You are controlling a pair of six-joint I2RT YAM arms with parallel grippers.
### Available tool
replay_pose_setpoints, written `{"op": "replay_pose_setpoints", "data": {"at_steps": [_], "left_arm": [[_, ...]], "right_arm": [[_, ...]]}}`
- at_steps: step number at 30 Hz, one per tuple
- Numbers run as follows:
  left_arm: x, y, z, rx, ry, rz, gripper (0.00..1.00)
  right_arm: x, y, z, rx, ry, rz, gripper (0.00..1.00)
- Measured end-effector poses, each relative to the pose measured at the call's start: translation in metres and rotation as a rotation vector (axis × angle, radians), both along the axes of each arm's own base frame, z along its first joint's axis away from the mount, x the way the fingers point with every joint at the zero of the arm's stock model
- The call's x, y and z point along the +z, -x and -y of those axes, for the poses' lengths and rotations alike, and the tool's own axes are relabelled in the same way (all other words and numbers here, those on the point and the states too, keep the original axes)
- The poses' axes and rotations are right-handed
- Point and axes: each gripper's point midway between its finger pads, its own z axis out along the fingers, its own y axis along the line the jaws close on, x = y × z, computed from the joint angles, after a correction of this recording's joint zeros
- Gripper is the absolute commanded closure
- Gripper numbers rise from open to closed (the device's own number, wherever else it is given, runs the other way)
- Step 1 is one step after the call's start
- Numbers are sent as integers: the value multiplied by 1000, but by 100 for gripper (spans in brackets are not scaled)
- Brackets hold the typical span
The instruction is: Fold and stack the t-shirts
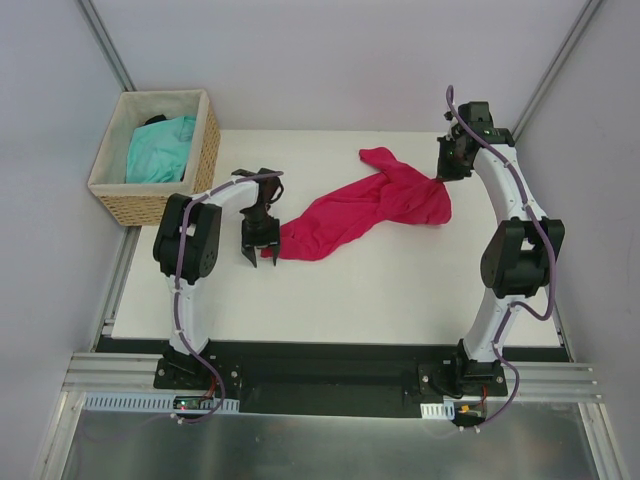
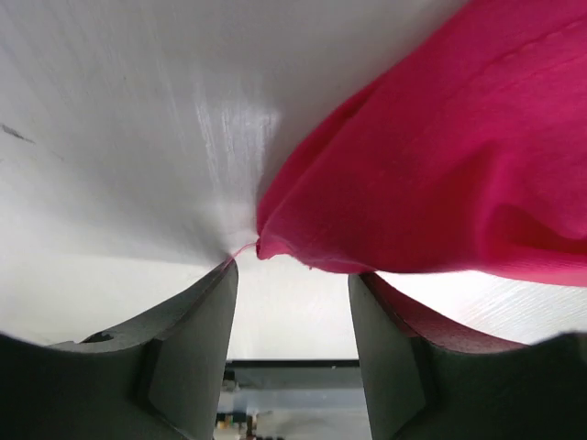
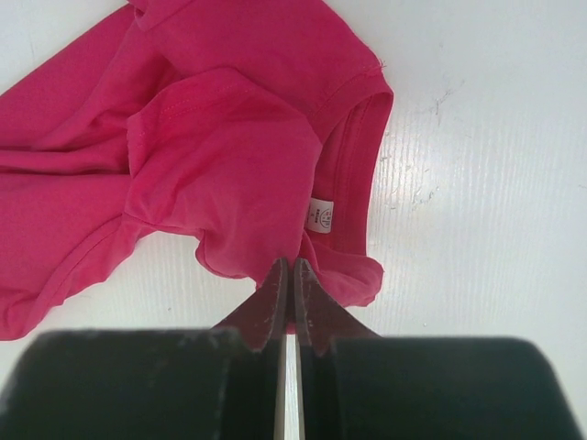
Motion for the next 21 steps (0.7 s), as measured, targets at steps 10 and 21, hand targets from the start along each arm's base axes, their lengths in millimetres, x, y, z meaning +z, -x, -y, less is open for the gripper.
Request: {"op": "replay_pose_setpoints", "data": {"at_steps": [10,21], "left_arm": [[1,-10,4,-3,23,61,49],[7,-34,17,-19,54,153,49]], "right_arm": [[0,0,-3,9,-15,-1,99],[0,1,-5,16,-24,-1,99]]}}
